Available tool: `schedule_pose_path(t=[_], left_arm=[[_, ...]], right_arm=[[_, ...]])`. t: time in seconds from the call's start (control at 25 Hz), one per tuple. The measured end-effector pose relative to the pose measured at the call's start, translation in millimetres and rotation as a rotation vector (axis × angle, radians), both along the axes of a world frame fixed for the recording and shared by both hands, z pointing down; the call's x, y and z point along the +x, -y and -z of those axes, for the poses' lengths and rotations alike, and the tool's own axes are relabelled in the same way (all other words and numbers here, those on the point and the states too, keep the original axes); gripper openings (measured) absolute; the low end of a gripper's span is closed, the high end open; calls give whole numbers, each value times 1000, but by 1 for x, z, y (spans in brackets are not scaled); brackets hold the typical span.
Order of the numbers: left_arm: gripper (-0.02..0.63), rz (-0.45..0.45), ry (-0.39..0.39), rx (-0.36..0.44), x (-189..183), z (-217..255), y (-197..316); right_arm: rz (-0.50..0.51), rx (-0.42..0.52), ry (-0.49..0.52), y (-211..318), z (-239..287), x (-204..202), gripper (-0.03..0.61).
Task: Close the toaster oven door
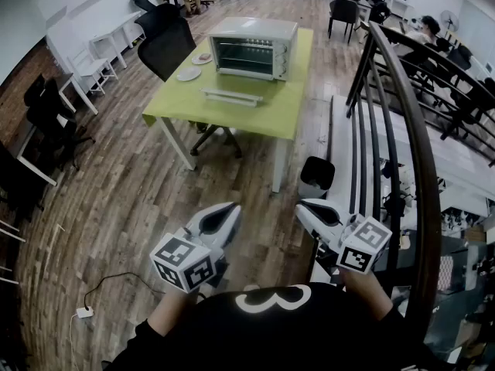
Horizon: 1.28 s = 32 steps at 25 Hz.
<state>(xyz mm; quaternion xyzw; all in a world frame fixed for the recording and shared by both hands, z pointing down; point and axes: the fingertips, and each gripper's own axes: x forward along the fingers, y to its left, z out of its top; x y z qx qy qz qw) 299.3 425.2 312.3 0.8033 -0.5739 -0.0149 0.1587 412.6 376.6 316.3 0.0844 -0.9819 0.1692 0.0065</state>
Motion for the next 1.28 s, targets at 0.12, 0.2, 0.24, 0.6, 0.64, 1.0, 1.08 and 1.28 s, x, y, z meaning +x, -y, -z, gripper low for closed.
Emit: schedule_pose_path(t=[0.12, 0.2, 0.24, 0.6, 0.64, 1.0, 1.08, 1.28], left_arm=[[12, 0, 0, 3, -2, -1, -1], [12, 3, 0, 5, -5, -1, -3], [12, 4, 0, 5, -8, -1, -4], [12, 38, -13, 10, -56, -1, -20], [12, 45, -15, 14, -64, -2, -22], [12, 93, -16, 42, -113, -6, -46], [12, 110, -21, 41, -121, -9, -47], [12, 146, -26, 27, -142, -17, -40]], right_arm=[[-10, -1, -1, 1, -2, -1, 2], [-12, -3, -5, 0, -3, -5, 2], [-13, -4, -6, -1, -4, -8, 2], [-26, -94, 39, -5, -7, -44, 2], [-27, -93, 38, -6, -9, -50, 2], [4, -100, 48, -25, -15, -93, 2], [22, -94, 44, -27, -16, -101, 2], [39, -82, 46, -10, -19, -121, 2]])
